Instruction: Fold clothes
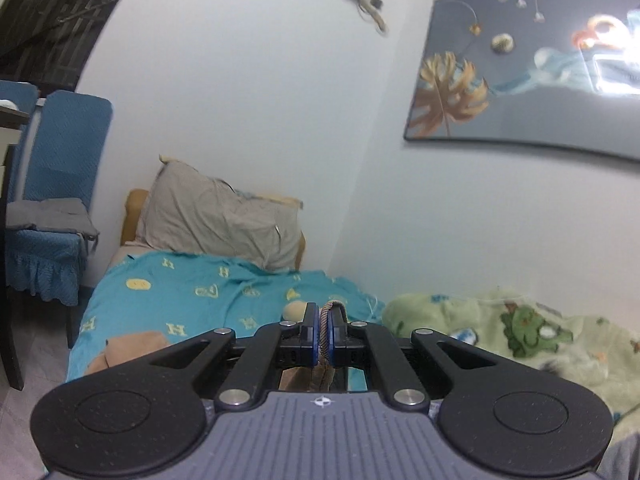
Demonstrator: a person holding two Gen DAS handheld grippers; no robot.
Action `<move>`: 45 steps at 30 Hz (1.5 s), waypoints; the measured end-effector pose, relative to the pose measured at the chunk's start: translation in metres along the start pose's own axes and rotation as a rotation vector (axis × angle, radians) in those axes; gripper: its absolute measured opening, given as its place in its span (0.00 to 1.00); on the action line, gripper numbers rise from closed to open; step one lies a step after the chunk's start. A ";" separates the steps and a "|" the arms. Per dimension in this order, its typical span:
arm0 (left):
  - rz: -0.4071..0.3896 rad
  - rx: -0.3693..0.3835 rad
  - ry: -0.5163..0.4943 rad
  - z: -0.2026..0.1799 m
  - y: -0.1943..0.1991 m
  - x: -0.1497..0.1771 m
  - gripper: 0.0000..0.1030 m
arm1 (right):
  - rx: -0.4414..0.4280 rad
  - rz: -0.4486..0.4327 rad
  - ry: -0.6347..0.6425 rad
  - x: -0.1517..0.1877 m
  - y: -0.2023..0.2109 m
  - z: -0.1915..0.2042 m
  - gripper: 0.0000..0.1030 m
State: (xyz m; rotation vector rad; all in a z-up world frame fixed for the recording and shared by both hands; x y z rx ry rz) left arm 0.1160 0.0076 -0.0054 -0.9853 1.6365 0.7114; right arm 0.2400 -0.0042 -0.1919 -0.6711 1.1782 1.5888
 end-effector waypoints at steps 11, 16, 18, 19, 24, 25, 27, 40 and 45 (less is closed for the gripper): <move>-0.160 -0.018 0.075 0.018 0.022 -0.029 0.04 | 0.041 0.079 -0.174 0.012 -0.029 -0.038 0.48; -0.239 0.023 0.075 0.010 0.039 -0.046 0.04 | -0.126 -0.113 -0.106 -0.032 0.003 -0.009 0.09; -0.276 0.041 0.091 0.011 0.051 -0.055 0.04 | -0.171 -0.165 -0.087 -0.048 0.019 -0.004 0.08; -0.298 0.066 0.098 0.010 0.059 -0.061 0.04 | -0.187 -0.192 -0.072 -0.059 0.030 -0.002 0.08; -0.400 0.264 0.145 0.003 0.104 -0.092 0.04 | -0.345 -0.282 -0.039 -0.122 0.108 0.009 0.07; -0.405 0.305 0.167 0.003 0.111 -0.096 0.04 | -0.372 -0.284 -0.013 -0.134 0.119 0.010 0.07; -0.382 0.318 0.226 0.012 0.110 -0.093 0.04 | -0.408 -0.223 0.013 -0.150 0.125 0.007 0.08; 0.426 -0.168 0.289 0.094 -0.036 0.097 0.04 | -0.089 0.356 -0.110 -0.053 -0.023 -0.089 0.10; 0.464 -0.215 0.302 0.105 -0.057 0.118 0.04 | 0.011 0.301 -0.110 -0.044 -0.024 -0.105 0.65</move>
Point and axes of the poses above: each gripper's, at about its wrist camera, not at the fingertips, and y roughly against the way its jaws point, z to its left, x to its underside, the point moved 7 cm from there along -y, roughly the way its jaws point, and after that the axes turned 9 degrees about -z, right-handed, at the moved point
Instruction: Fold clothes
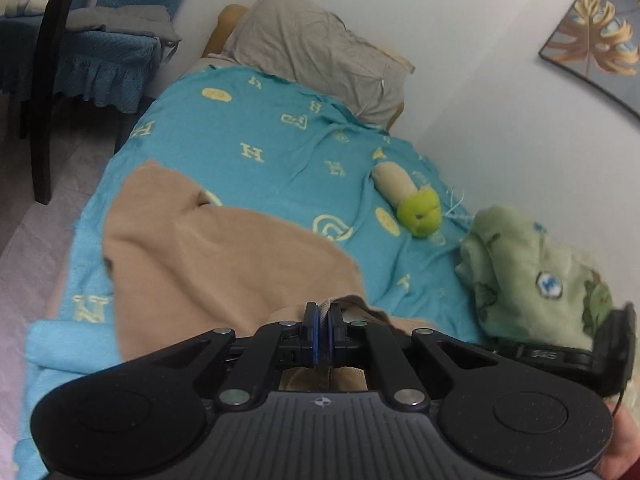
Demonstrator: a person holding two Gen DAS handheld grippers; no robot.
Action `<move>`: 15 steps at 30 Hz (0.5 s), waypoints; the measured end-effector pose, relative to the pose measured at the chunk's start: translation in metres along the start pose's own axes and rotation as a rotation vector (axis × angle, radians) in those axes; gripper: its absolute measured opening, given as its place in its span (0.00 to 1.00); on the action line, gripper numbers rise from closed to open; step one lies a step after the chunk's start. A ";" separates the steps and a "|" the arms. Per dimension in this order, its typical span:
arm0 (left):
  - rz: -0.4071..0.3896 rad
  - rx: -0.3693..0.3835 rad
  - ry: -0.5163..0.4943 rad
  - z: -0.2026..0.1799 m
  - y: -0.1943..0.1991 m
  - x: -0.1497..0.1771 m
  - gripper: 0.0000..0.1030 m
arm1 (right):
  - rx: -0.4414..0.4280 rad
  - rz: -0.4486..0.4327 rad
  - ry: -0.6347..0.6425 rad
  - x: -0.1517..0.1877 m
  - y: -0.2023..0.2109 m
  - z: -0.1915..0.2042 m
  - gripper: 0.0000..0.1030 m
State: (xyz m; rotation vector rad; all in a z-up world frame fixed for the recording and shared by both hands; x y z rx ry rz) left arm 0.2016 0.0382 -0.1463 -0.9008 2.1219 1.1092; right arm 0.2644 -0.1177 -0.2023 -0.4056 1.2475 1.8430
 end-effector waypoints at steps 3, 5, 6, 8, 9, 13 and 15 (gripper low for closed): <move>-0.075 0.049 -0.020 -0.019 0.009 -0.018 0.04 | -0.053 -0.139 -0.015 -0.012 0.028 0.009 0.84; -0.123 0.090 -0.023 -0.031 0.020 -0.027 0.04 | -0.149 -0.180 0.003 -0.014 0.041 0.025 0.84; -0.143 0.110 -0.022 -0.035 0.027 -0.030 0.04 | -0.191 -0.188 0.019 -0.014 0.045 0.034 0.84; -0.188 0.146 -0.031 -0.043 0.041 -0.036 0.04 | -0.243 -0.158 0.077 -0.007 0.041 0.050 0.76; -0.213 0.160 -0.041 -0.048 0.048 -0.039 0.04 | -0.247 -0.138 0.106 -0.002 0.037 0.056 0.72; -0.255 0.191 -0.047 -0.058 0.065 -0.046 0.04 | -0.266 -0.091 0.247 0.017 0.023 0.074 0.64; -0.264 0.201 -0.051 -0.060 0.071 -0.046 0.04 | -0.276 -0.078 0.341 0.026 0.019 0.085 0.64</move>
Point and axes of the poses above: each gripper's, at about its wrist camera, not at the fingertips, and y roughly against the way its jaws point, z to its left, x to its underside, the point moved 7 cm from there along -y, roughly the way its jaws point, and after that the axes turned 9 degrees about -z, right-handed, at the moved point
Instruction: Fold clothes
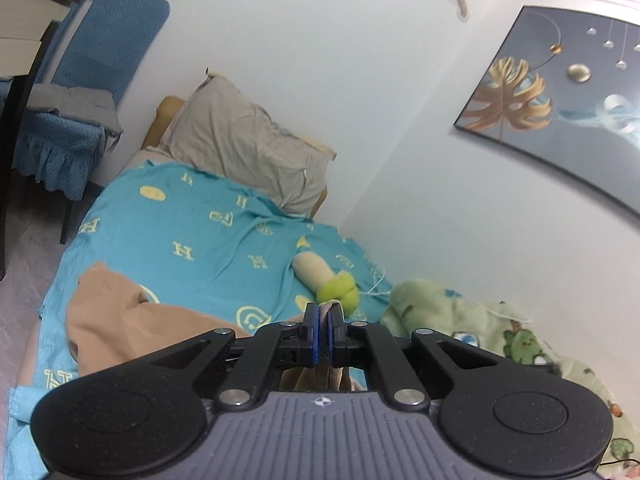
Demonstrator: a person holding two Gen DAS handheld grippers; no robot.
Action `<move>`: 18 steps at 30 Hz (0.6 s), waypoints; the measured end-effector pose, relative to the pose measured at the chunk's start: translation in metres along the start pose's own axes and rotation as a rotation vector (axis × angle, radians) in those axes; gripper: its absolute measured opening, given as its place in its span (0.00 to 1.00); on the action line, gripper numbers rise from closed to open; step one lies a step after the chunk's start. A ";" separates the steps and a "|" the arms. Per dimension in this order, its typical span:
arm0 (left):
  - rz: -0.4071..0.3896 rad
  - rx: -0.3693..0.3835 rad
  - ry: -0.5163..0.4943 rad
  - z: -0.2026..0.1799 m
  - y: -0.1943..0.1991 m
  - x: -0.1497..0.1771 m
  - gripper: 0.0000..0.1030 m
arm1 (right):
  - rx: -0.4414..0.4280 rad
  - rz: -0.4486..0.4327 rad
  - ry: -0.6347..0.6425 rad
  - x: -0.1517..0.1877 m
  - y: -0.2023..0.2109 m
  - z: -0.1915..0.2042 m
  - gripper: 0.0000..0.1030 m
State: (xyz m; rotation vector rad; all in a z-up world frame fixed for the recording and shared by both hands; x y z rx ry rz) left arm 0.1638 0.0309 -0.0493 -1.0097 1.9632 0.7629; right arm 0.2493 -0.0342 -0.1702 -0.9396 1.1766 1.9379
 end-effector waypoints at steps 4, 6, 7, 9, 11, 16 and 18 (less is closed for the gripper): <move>-0.018 0.021 -0.008 -0.006 0.010 -0.005 0.04 | 0.074 0.007 0.178 0.011 -0.014 0.013 0.62; -0.028 0.031 -0.011 -0.009 0.015 -0.007 0.04 | 0.078 0.016 0.205 0.014 -0.021 0.014 0.54; -0.032 0.036 -0.013 -0.011 0.018 -0.008 0.04 | 0.088 0.028 0.223 0.017 -0.024 0.014 0.29; -0.033 0.028 -0.023 -0.012 0.020 -0.008 0.04 | 0.111 0.021 0.217 0.014 -0.020 0.012 0.10; -0.023 -0.010 -0.032 -0.007 0.019 -0.005 0.04 | 0.135 0.003 0.198 0.009 -0.012 0.009 0.09; 0.027 -0.077 -0.049 0.002 0.013 0.006 0.05 | 0.159 -0.130 0.036 -0.011 0.037 0.000 0.06; 0.053 -0.083 -0.063 0.003 0.009 0.012 0.05 | 0.160 -0.184 -0.027 -0.019 0.057 -0.002 0.06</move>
Point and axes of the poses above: each gripper's, at about its wrist camera, not at the fingertips, and y roughly against the way its jaws point, z to its left, x to its underside, the point moved 7 cm from there along -y, roughly the way its jaws point, and after that the axes turned 9 degrees about -z, right-handed, at the moved point
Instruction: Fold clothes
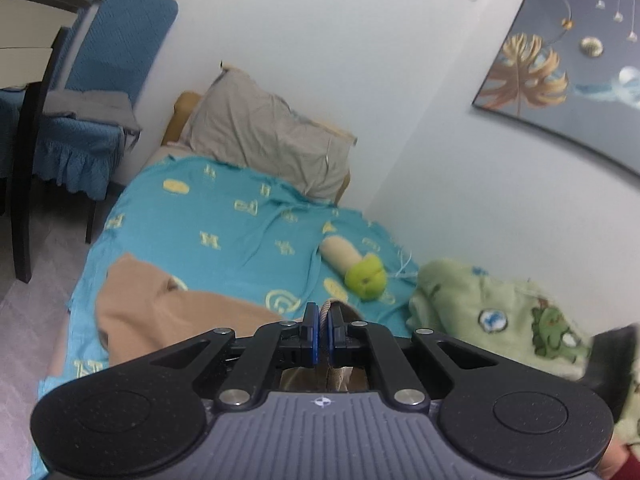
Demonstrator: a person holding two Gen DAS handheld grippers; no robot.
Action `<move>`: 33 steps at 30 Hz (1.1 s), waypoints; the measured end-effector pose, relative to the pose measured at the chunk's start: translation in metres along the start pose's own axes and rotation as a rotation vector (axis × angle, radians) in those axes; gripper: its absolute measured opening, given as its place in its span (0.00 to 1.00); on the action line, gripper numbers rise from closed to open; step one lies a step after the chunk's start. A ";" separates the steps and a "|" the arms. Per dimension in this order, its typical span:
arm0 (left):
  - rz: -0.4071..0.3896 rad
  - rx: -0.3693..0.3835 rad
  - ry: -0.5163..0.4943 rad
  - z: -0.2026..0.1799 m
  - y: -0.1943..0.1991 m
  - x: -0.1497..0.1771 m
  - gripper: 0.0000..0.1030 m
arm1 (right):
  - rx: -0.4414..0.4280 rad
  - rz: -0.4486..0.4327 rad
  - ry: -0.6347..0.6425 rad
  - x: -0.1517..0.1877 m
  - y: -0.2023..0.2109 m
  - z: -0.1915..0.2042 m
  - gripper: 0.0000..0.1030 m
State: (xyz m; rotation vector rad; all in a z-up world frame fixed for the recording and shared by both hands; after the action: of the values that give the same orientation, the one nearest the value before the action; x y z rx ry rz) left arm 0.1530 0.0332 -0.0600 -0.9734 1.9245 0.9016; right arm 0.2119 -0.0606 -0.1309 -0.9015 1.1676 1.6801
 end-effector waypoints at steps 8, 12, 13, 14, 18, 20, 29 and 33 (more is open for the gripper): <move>0.078 -0.040 -0.128 -0.018 -0.012 0.035 0.37 | -0.053 -0.075 -0.031 -0.010 0.020 0.015 0.06; 0.085 -0.120 -0.117 -0.015 -0.017 0.049 0.50 | -0.066 -0.099 -0.035 -0.012 0.026 0.024 0.06; 0.082 -0.138 -0.070 -0.009 -0.016 0.050 0.51 | -0.069 -0.105 -0.038 -0.012 0.027 0.025 0.06; 0.079 -0.155 -0.024 -0.003 -0.015 0.051 0.52 | -0.071 -0.112 -0.042 -0.013 0.028 0.026 0.06; 0.068 -0.225 0.163 0.021 -0.011 0.055 0.52 | -0.057 -0.158 -0.049 -0.017 0.033 0.025 0.06; 0.062 -0.259 0.257 0.033 -0.009 0.057 0.52 | -0.030 -0.173 -0.052 -0.018 0.033 0.020 0.06; 0.062 -0.392 0.542 0.077 0.005 0.060 0.48 | 0.148 -0.106 -0.053 -0.003 0.009 -0.014 0.06; 0.049 -0.325 0.471 0.065 0.009 0.052 0.18 | 0.160 -0.066 -0.053 0.006 0.003 -0.016 0.06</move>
State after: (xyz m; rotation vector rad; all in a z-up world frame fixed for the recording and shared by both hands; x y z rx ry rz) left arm 0.1457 0.0756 -0.1311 -1.4371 2.2384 1.1110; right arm 0.2083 -0.0753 -0.1402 -0.7825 1.2055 1.5253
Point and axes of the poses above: each gripper's, at about its wrist camera, not at the fingertips, and y roughly against the way its jaws point, z to its left, x to its underside, the point moved 7 cm from there along -y, roughly the way its jaws point, and after that the axes turned 9 degrees about -z, right-handed, at the moved point
